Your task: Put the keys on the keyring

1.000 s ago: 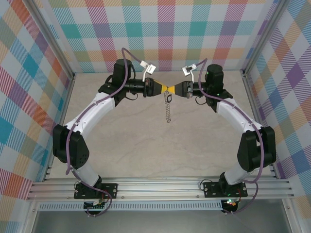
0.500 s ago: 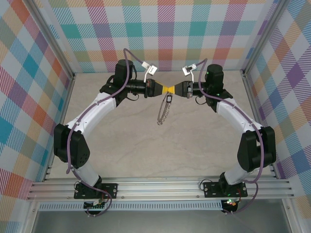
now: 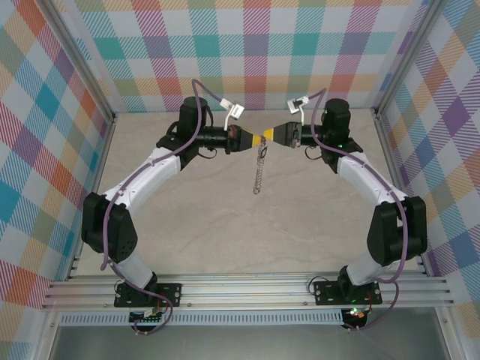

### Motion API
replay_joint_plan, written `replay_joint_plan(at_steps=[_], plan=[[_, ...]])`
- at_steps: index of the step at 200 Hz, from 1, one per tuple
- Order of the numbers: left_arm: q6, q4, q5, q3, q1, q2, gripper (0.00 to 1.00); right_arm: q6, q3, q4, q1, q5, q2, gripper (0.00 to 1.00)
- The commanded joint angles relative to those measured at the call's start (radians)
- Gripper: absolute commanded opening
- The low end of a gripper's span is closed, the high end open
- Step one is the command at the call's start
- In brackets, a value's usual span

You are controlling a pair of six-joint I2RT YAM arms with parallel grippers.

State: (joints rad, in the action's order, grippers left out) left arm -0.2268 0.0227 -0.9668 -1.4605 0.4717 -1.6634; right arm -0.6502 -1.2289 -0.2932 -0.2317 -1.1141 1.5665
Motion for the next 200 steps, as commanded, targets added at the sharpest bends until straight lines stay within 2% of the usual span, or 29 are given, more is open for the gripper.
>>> replay_joint_plan(at_steps=[1, 42, 106, 200], plan=[[-0.065, -0.13, 0.025, 0.022, 0.011, 0.066, 0.0, -0.036, 0.047, -0.081, 0.04, 0.033, -0.077, 0.29], [-0.109, -0.196, 0.055, 0.054, 0.013, 0.1, 0.0, -0.049, 0.141, -0.11, 0.054, 0.067, -0.145, 0.44], [-0.16, -0.266, 0.085, 0.073, 0.014, 0.122, 0.0, -0.116, 0.207, -0.238, 0.024, 0.058, -0.151, 0.6], [-0.163, -0.27, 0.078, 0.064, 0.019, 0.113, 0.0, -0.123, 0.174, -0.291, -0.039, 0.04, -0.091, 0.62]])
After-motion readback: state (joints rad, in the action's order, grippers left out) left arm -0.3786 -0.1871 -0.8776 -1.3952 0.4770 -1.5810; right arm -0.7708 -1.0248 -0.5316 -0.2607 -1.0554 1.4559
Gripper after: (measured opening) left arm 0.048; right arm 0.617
